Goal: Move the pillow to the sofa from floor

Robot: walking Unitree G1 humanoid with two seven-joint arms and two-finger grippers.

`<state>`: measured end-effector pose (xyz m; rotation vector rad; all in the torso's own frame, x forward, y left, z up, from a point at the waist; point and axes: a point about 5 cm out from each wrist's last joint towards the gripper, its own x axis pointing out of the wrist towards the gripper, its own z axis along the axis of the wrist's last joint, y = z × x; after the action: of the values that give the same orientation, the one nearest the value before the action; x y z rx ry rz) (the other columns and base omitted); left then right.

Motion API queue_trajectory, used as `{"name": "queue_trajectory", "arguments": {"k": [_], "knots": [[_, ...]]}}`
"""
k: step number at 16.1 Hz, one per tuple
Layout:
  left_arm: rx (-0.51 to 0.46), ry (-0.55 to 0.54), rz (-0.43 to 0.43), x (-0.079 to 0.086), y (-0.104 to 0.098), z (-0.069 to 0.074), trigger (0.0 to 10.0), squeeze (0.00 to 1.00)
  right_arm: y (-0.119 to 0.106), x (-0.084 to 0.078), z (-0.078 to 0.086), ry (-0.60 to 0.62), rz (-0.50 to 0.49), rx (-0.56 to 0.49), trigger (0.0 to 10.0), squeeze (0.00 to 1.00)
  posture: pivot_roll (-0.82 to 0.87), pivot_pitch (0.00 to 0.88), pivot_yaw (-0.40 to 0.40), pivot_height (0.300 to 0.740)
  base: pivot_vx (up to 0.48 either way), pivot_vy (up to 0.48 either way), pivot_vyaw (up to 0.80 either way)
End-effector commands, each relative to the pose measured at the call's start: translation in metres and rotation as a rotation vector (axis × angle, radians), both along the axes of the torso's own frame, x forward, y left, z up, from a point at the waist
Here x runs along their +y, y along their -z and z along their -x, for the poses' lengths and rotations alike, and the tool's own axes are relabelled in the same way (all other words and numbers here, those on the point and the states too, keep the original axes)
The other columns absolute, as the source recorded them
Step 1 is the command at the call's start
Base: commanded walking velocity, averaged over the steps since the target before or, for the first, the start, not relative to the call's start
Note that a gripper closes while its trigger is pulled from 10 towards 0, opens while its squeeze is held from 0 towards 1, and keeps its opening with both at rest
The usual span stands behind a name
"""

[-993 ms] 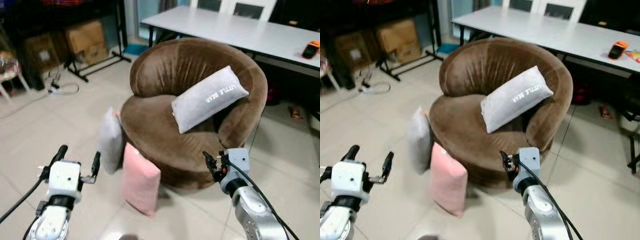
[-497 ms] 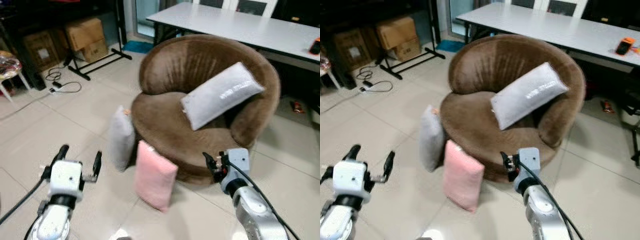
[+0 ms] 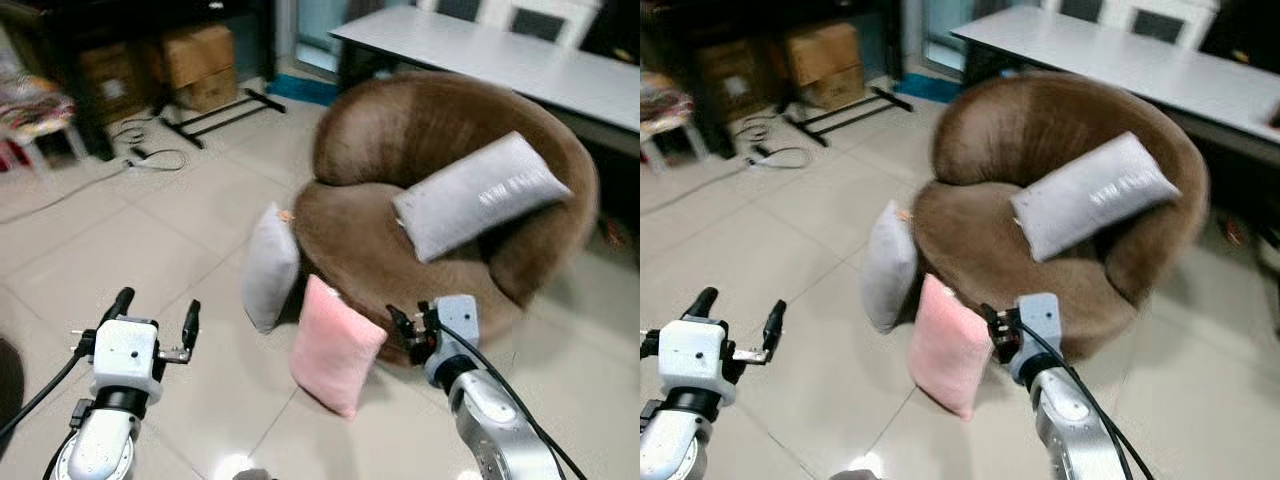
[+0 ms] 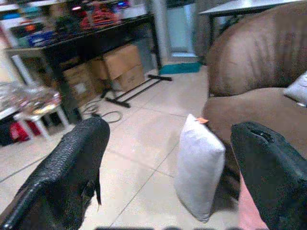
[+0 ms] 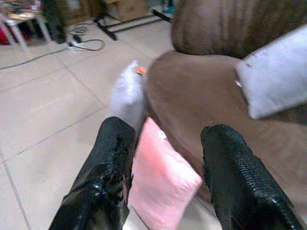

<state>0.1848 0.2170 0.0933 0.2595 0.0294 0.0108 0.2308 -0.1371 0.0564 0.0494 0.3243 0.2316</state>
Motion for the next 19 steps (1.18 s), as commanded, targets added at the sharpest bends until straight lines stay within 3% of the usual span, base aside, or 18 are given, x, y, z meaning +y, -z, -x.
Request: {"name": "queue_trajectory", "arguments": {"k": [1,19], "knots": [[-0.001,0.005,0.011,-0.001,-0.002,0.000,10.0,0.00,-0.004,-0.004,-0.005,0.016,0.005,-0.013,10.0,0.00,0.08,0.002,-0.038,0.740,0.375,0.000,0.41],[0.040,0.076,-0.029,-0.006,0.003,-0.004,10.0,0.00,-0.007,-0.015,-0.015,0.066,0.042,-0.018,10.0,0.00,0.06,0.000,-0.074,0.740,0.382,0.000,0.00]]}}
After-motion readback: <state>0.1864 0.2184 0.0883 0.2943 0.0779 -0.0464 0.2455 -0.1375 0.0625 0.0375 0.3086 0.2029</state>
